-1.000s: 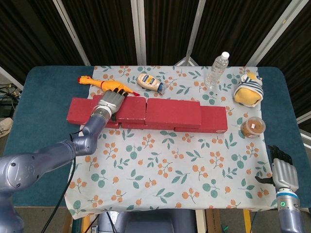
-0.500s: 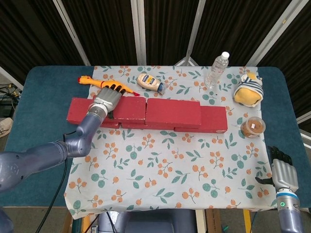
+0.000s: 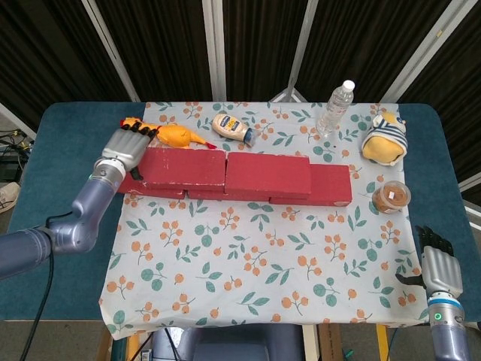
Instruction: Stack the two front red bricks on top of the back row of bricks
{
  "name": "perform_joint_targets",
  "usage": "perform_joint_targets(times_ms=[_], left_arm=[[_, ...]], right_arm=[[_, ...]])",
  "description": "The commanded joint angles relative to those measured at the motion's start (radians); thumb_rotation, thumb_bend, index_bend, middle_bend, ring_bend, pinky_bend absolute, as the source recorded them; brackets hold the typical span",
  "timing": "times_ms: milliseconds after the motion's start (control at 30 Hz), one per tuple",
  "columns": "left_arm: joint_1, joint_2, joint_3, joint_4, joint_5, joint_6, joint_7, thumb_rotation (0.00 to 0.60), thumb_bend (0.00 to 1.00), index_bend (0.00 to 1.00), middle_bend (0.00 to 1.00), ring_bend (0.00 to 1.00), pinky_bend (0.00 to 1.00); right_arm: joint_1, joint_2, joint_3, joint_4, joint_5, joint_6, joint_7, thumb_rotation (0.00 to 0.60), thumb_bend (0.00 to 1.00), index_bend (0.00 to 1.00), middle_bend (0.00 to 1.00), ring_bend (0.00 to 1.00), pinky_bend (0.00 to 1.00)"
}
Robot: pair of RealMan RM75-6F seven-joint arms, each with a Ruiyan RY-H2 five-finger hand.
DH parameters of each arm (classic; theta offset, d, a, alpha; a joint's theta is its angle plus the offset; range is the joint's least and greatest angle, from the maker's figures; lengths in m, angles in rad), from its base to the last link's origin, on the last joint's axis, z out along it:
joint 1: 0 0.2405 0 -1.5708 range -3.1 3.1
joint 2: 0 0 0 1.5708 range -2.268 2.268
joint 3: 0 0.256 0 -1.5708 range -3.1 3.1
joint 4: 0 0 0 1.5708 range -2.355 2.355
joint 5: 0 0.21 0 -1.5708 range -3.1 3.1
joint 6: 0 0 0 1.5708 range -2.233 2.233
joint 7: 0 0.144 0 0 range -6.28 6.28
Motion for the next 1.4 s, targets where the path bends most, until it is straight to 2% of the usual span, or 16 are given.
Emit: perform_joint_targets(times_ms=[33,233,400,733,1400], left_arm=[[0.073,0.033,-0.006,-0.019,0.079,0.034,-0.057,0.600,0.00,0.18,0.13,0.00,0.11],[0.185,0.027,-0.023,0.018,0.212,0.058,-0.136,0.600,0.00,0.28,0.17,0.00,0.11],[0.239,0.006,-0.036,0.065,0.265,0.045,-0.163,0.600,0.00,0.27,0.17,0.00,0.11],[0.279,-0.055,-0.060,0.133,0.277,0.001,-0.147,0.600,0.00,0.25,0.17,0.00,0.11],[0.292,-0.168,-0.104,0.234,0.259,-0.054,-0.095,0.600,0.00,0.24,0.17,0.00,0.11]], right_arm=[[-0.001,-0.002,0.000,0.000,-0.003,0.000,0.004,0.600,0.11,0.00,0.00,0.00,0.00],[-0.002,-0.002,0.001,0.000,-0.007,0.000,0.014,0.600,0.11,0.00,0.00,0.00,0.00],[-0.002,-0.002,0.001,0.002,-0.007,-0.003,0.017,0.600,0.11,0.00,0.00,0.00,0.00],[0.002,-0.004,0.001,0.008,-0.002,-0.011,0.016,0.600,0.11,0.00,0.00,0.00,0.00],[0.001,0.000,0.003,0.007,0.003,-0.014,0.024,0.600,0.11,0.00,0.00,0.00,0.00]])
